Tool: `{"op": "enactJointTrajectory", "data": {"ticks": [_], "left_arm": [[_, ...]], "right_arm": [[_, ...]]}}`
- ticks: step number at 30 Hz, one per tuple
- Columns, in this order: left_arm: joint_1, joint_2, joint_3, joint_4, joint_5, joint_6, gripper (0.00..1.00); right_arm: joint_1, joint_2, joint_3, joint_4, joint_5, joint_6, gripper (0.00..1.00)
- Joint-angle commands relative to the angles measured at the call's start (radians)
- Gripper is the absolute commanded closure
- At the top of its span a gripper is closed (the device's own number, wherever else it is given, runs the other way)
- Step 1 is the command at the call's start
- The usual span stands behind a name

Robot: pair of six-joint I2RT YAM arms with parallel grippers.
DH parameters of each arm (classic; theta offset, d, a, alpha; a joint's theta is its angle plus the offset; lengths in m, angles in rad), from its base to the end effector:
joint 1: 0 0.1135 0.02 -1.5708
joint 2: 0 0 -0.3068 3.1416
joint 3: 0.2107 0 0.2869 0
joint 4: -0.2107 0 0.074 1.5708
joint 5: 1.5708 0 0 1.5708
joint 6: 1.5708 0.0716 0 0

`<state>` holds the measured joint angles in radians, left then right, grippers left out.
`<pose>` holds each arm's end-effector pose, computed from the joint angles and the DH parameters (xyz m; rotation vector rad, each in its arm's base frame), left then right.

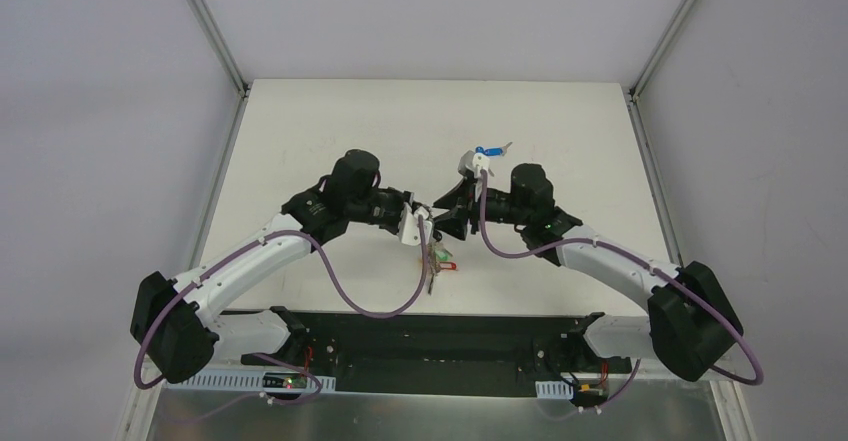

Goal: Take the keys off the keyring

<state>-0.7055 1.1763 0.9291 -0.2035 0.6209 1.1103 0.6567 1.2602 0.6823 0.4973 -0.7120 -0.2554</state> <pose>0.2073 -0.2313 0.3287 1.7434 0.8733 -0.3598 0.2263 0.2335 0.2923 -1.2093 1.2067 0.8859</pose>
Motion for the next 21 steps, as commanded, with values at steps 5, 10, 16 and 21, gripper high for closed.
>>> {"op": "enactJointTrajectory", "data": {"ticks": [5, 10, 16, 21], "left_arm": [[0.018, -0.007, 0.048, 0.058, 0.096, -0.014, 1.00], [0.021, -0.005, 0.049, 0.065, 0.102, -0.018, 1.00], [0.028, -0.016, 0.046, 0.078, 0.097, -0.023, 1.00], [0.032, -0.027, 0.041, 0.080, 0.095, -0.023, 1.00]], "right_arm": [[-0.003, 0.035, 0.058, 0.107, -0.114, 0.011, 0.52], [-0.002, 0.041, 0.070, 0.106, -0.146, 0.040, 0.75], [-0.010, 0.004, 0.055, 0.063, -0.134, 0.059, 1.00], [-0.040, -0.055, 0.017, 0.069, -0.079, 0.112, 1.00]]}}
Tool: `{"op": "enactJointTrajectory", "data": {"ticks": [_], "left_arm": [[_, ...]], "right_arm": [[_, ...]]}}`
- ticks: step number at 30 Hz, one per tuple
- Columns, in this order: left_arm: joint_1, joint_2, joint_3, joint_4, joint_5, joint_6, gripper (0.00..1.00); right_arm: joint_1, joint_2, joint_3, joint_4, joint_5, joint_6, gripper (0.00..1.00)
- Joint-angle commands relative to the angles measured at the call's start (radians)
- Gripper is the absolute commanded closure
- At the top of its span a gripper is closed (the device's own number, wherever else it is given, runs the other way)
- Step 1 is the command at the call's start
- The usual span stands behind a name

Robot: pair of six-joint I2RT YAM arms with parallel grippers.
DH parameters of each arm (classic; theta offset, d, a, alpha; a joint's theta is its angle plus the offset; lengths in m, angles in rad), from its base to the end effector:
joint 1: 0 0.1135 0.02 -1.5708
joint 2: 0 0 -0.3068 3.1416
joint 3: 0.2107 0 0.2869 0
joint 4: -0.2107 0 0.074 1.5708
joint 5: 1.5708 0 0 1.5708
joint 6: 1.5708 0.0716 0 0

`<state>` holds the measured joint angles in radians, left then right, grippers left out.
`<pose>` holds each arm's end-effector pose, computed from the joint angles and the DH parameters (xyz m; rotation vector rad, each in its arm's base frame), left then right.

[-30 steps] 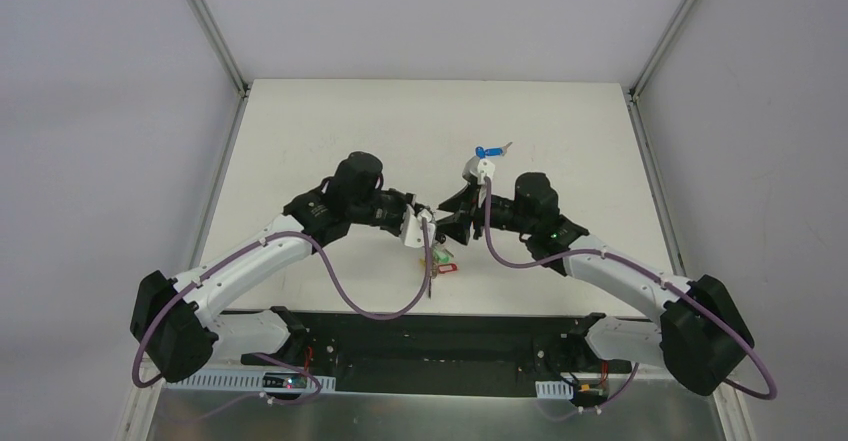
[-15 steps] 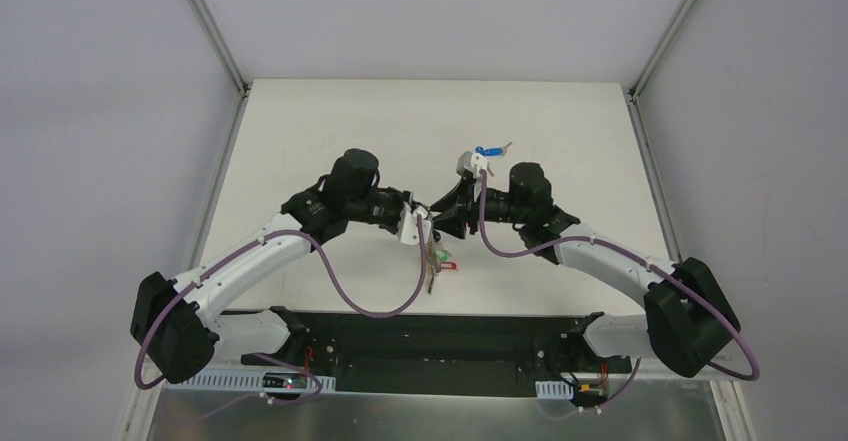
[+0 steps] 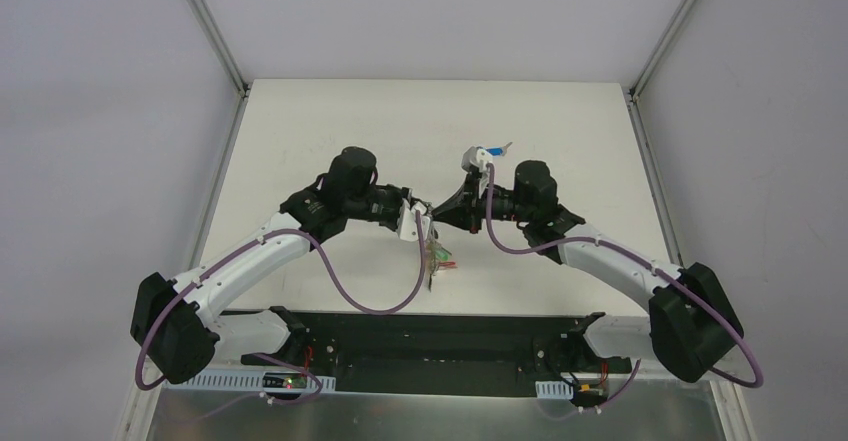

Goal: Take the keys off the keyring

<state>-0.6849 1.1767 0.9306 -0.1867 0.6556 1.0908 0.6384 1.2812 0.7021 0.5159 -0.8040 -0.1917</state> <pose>0.2106 -0.2284 0.3318 1.7205 0.8713 -0.3848 0.2290 0.2342 0.2964 -1.2199 1.1973 0.9883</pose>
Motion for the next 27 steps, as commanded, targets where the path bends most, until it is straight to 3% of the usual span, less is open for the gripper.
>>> {"op": "enactJointTrajectory", "data": {"ticks": [1, 12, 25, 27], "left_arm": [[0.012, -0.029, 0.039, 0.064, 0.061, -0.003, 1.00], [0.012, -0.043, 0.030, 0.069, 0.067, -0.006, 1.00], [0.005, -0.055, 0.024, 0.077, 0.113, -0.012, 1.00], [0.005, -0.060, 0.023, 0.079, 0.116, -0.012, 1.00]], "right_arm": [[-0.027, -0.082, -0.006, 0.056, 0.016, 0.068, 1.00], [-0.125, -0.127, -0.086, 0.280, -0.001, 0.335, 1.00], [-0.151, -0.099, -0.178, 0.605, 0.061, 0.601, 1.00], [-0.152, -0.085, -0.171, 0.613, 0.052, 0.634, 0.84]]}}
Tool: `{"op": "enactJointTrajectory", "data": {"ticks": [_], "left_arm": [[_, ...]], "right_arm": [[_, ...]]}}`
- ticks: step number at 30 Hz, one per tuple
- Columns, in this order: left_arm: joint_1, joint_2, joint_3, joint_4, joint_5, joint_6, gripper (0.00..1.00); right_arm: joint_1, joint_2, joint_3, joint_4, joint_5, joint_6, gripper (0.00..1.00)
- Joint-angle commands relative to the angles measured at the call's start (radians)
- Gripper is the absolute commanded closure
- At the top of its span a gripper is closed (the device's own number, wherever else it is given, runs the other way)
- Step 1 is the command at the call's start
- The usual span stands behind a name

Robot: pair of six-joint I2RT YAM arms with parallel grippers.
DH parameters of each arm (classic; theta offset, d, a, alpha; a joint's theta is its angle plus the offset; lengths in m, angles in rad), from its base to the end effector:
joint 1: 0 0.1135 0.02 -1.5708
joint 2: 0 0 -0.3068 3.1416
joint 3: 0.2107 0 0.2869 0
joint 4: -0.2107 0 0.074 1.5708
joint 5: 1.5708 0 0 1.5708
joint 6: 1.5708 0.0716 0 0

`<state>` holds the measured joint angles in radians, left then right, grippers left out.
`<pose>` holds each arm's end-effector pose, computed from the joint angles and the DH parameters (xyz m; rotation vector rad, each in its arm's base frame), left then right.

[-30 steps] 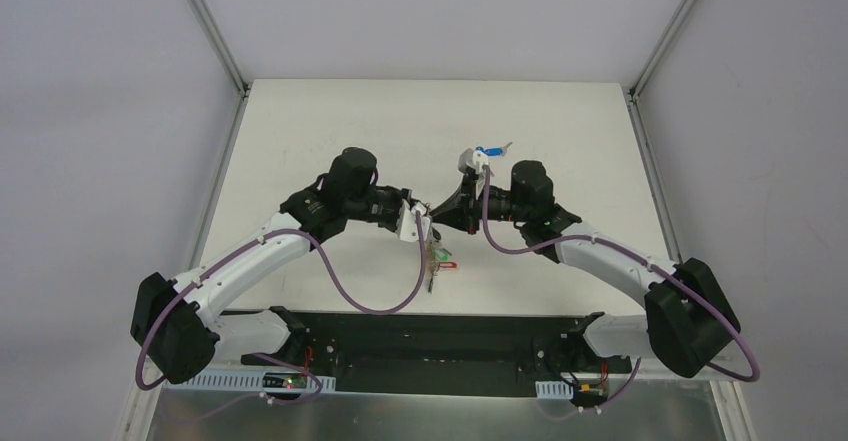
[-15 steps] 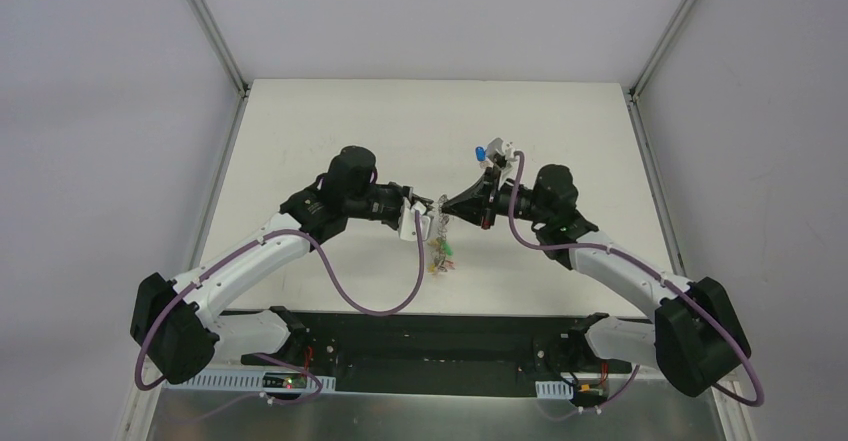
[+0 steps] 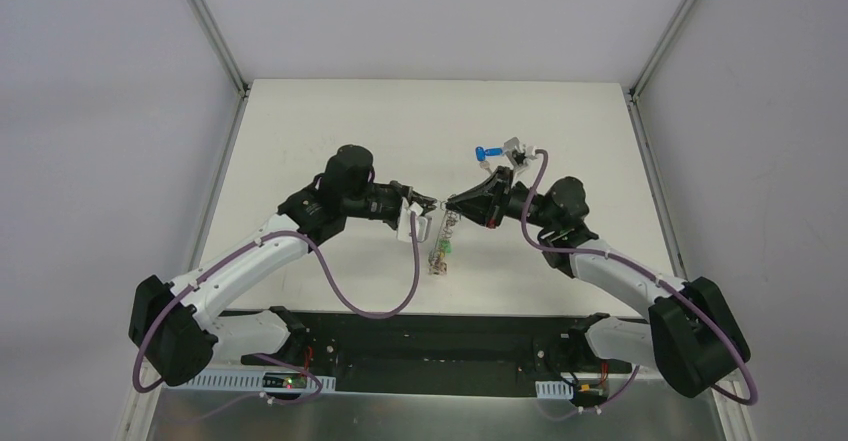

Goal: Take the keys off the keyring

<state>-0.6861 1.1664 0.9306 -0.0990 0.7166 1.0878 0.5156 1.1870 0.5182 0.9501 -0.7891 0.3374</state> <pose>0.2077 -0.2309 0.3463 1.6770 0.7563 -0.4002 0.2203 0.1832 0.3056 -0.8320 1.2298 1.2070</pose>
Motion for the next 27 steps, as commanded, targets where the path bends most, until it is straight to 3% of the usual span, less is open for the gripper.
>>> {"op": "enactJointTrajectory", "data": {"ticks": [1, 3, 5, 13, 22, 27], "left_arm": [[0.007, -0.051, 0.021, -0.009, 0.054, -0.008, 1.00], [0.007, -0.058, 0.019, -0.008, 0.055, -0.005, 1.00], [0.007, -0.064, 0.019, -0.008, 0.056, -0.005, 1.00], [0.007, -0.086, 0.015, -0.008, 0.082, -0.004, 1.00], [0.005, -0.096, 0.011, -0.008, 0.094, 0.000, 1.00], [0.003, -0.101, 0.011, -0.008, 0.100, 0.000, 1.00]], "right_arm": [[-0.031, 0.012, 0.014, 0.179, 0.028, 0.113, 0.71], [-0.031, 0.004, 0.016, 0.162, 0.015, 0.099, 0.61], [-0.032, -0.024, 0.017, 0.105, 0.005, 0.045, 0.59], [0.000, -0.116, 0.143, -0.378, -0.093, -0.358, 0.62], [0.121, -0.076, 0.250, -0.596, -0.035, -0.625, 0.61], [0.159, -0.047, 0.281, -0.626, 0.004, -0.675, 0.61]]}}
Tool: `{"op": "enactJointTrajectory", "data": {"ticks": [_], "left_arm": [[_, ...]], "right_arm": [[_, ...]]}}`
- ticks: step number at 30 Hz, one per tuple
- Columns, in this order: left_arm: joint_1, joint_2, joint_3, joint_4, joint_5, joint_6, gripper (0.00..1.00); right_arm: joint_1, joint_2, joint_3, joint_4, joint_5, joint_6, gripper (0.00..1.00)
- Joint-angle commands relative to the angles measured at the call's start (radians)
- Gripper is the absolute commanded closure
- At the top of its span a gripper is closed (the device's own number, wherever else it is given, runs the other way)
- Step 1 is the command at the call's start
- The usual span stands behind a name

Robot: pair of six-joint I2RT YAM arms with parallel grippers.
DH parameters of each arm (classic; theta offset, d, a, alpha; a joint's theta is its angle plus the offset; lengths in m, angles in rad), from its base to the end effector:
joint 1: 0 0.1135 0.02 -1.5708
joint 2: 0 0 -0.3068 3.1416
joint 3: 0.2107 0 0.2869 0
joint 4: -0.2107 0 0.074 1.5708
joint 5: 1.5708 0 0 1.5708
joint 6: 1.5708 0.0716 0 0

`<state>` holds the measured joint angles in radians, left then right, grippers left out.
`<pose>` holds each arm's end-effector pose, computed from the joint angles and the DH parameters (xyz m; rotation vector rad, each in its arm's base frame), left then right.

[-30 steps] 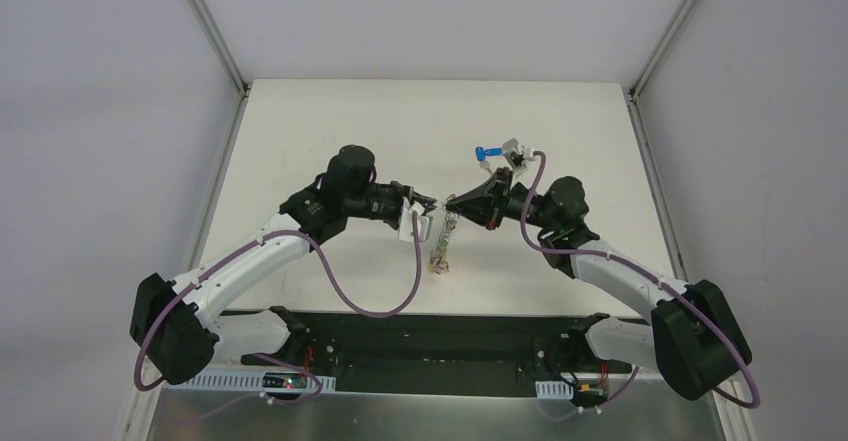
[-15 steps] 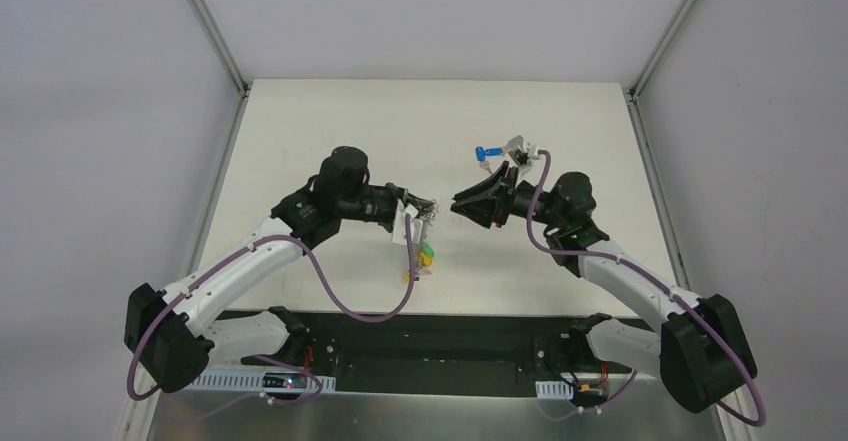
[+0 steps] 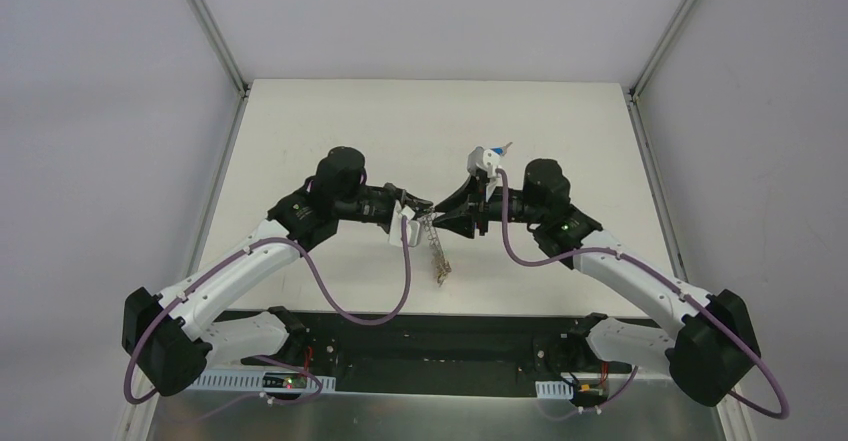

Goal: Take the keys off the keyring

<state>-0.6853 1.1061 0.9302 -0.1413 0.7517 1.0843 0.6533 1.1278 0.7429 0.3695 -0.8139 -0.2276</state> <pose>0.1930 -0.2209 0.3584 1.6719 0.7219 -0.4260 0.2020 0.2201 0.3391 -1.2443 1.1113 0.9664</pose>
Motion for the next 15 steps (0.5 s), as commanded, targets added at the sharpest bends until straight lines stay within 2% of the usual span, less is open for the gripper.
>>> {"op": "enactJointTrajectory", "data": {"ticks": [1, 8, 15], "left_arm": [[0.003, -0.040, 0.011, 0.034, 0.067, 0.003, 1.00], [0.001, -0.047, 0.011, 0.035, 0.084, 0.002, 1.00], [0.001, -0.046, 0.011, 0.034, 0.084, 0.001, 1.00]], "right_arm": [[0.024, 0.016, 0.060, -0.045, 0.034, -0.115, 0.61], [0.032, 0.028, 0.063, -0.053, 0.049, -0.128, 0.61], [0.042, 0.040, 0.074, -0.047, 0.038, -0.115, 0.70]]}}
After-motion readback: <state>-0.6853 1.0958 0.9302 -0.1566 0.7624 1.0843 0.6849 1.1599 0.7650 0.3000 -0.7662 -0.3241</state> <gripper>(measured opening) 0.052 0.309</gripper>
